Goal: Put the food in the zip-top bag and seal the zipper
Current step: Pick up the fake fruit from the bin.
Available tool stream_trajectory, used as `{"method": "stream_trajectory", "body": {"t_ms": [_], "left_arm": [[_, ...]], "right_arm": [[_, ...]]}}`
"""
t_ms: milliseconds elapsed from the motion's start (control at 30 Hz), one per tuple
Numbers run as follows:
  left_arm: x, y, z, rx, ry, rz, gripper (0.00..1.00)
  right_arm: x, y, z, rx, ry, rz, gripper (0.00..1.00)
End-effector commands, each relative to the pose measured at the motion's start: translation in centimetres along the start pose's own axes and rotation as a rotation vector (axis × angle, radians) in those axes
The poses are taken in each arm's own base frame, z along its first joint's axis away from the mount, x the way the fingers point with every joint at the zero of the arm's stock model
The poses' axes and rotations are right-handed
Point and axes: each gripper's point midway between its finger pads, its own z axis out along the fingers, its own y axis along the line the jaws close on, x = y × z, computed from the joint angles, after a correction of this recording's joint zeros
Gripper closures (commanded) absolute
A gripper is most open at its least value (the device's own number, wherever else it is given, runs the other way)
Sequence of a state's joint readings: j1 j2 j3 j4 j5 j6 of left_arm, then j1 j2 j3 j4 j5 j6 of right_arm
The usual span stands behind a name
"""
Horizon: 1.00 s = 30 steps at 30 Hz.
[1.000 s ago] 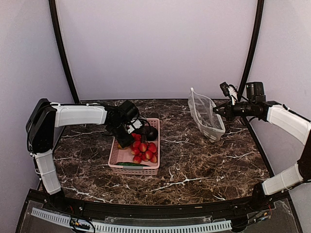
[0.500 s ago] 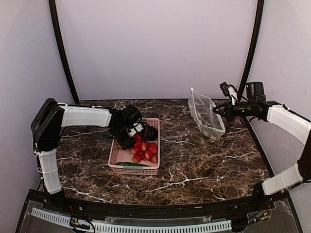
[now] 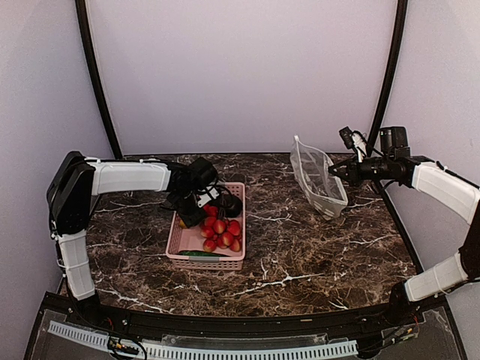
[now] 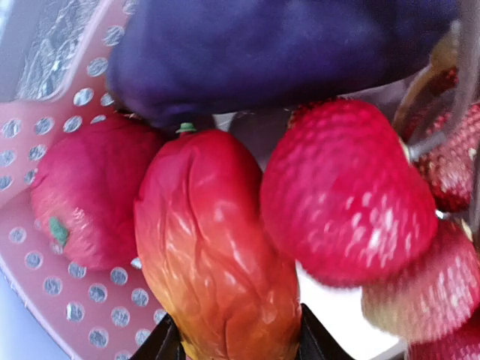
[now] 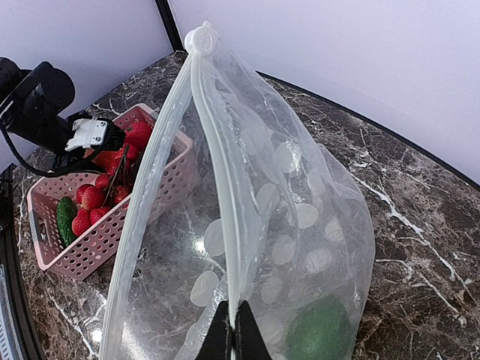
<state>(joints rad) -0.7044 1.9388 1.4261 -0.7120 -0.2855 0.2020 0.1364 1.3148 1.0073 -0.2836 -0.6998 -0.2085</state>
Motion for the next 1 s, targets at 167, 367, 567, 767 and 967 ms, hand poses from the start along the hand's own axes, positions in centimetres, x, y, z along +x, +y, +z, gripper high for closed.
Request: {"method": "stream_trajectory", "body": {"t_ms": [167,367,567,767,967], "left_arm": [[0.9,2.9,-6.4,-0.062,-0.048,-0.046,0.63],[1.1,3.4,-8.7,-0.061,-0.074,-0.068,0.63],[-1.4,3.8,-11.7,-0.030,-0.236,-0.119,0.63],[-6.1,2.0,-15.6,0.171,-0.480,-0.257,0.65],[-9.5,-0.7,-19.1,0.354,-0.668,-0.314,0.68]], "right_arm": [[0.2,-0.7,0.2,0.022,0.005,-0.022,1.00],[-1.3,-0.7,-0.5,0.040,0.001,-0.054,1.00],[-3.6,-1.4,-0.5,0.045,0.032,-0.097,1.00],[-7.0,-2.1,-0.1,0.111,0.080,-0.178,1.00],[-7.9,-0.8,1.6,0.153,0.154,-0.271,1.00]]}}
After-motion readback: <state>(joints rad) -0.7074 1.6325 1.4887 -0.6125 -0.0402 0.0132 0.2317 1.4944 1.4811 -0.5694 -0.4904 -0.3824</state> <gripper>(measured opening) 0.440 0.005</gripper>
